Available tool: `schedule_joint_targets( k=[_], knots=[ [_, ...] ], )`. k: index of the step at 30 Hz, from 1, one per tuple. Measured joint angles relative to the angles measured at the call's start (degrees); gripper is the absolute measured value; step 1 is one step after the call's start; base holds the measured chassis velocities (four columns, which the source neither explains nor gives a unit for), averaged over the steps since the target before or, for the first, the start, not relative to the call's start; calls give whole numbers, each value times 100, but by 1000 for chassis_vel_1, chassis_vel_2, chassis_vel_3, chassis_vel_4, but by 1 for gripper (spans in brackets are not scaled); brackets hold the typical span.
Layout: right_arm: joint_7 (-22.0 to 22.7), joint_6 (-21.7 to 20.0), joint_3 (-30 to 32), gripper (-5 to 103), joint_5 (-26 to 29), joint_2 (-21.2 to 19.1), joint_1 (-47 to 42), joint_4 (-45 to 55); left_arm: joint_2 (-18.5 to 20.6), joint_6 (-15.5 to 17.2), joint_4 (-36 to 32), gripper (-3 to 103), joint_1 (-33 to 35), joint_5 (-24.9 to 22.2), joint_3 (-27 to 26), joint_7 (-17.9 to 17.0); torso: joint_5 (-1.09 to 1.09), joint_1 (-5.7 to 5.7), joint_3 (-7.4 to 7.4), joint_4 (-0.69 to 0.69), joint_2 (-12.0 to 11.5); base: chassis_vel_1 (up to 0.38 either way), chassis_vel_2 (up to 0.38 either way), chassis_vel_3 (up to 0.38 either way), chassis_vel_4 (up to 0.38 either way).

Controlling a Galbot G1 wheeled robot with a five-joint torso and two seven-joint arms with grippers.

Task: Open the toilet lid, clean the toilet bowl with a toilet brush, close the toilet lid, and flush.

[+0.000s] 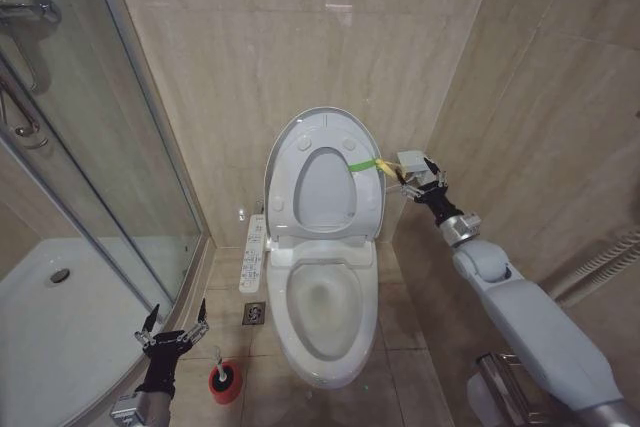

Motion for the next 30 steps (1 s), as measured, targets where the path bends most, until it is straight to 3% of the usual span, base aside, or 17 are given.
schedule_joint_targets(
  k=[1, 2, 7, 14, 22, 30],
  knots=[
    [9, -3, 33, 75, 3, -15, -78, 73, 0, 0, 0, 100, 0, 0, 0, 0, 1, 0, 0, 1, 0, 0, 0, 0, 0],
    [33, -6, 65, 99, 9, -25, -142, 147, 0, 0, 0, 100, 0, 0, 0, 0, 0, 0, 0, 0, 0, 0, 0, 0, 0],
    [231, -59, 91, 99, 37, -1, -167, 241, 0, 0, 0, 100, 0, 0, 0, 0, 0, 0, 0, 0, 0, 0, 0, 0, 0],
    [518, -196, -24, 100, -27, 226, 436, -221, 0, 0, 0, 100, 0, 0, 0, 0, 0, 0, 0, 2, 0, 0, 0, 0, 0],
    [737, -431, -444, 100, -165, 845, 1283, -941, 0, 0, 0, 100, 0, 0, 0, 0, 0, 0, 1, 2, 0, 0, 0, 0, 0],
    [800, -439, -563, 100, -198, 1089, 1819, -1366, 0, 0, 0, 100, 0, 0, 0, 0, 0, 0, 1, 1, 0, 0, 0, 0, 0]
  ],
)
